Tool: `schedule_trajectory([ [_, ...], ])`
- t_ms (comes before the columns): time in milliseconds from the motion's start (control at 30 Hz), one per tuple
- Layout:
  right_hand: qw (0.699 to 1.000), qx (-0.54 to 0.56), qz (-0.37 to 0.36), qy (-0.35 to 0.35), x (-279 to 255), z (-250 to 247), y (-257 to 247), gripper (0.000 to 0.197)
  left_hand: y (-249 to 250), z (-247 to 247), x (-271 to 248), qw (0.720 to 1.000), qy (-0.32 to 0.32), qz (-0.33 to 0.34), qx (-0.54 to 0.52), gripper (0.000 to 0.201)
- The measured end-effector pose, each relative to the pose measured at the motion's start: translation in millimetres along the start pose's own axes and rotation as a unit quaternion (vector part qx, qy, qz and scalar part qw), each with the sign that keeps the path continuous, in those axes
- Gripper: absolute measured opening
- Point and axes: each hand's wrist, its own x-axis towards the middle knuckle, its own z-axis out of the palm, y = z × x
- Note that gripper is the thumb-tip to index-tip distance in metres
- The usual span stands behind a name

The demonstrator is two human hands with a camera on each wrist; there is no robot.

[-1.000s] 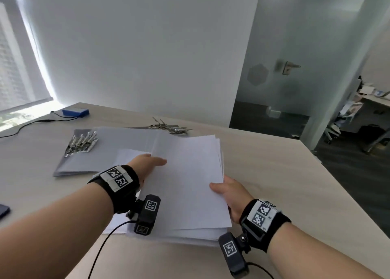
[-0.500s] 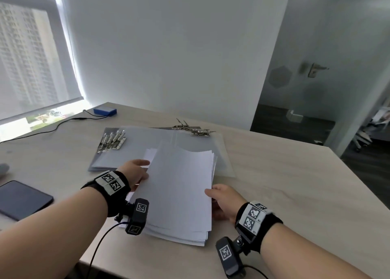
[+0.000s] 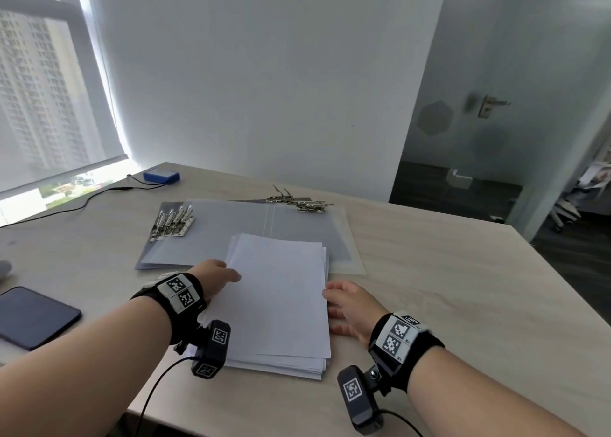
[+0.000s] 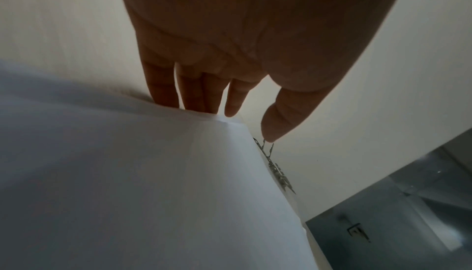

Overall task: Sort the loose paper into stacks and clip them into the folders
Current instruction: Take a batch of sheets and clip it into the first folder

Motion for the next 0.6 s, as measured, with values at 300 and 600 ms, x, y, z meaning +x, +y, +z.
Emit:
schedule_trajectory([
  [300, 0.999, -0.013, 0.005, 0.051, -25.9, -58.9, 9.6, 0.026, 35.8, 61.8, -32.6, 0.995, -0.066, 0.072, -0.029, 0.051],
  [600, 0.982, 0.051, 0.023, 0.18, -93.3, -200.7, 39.0, 0.026, 93.6, 197.5, -72.5, 0.969, -0.209, 0.134, -0.013, 0.079],
])
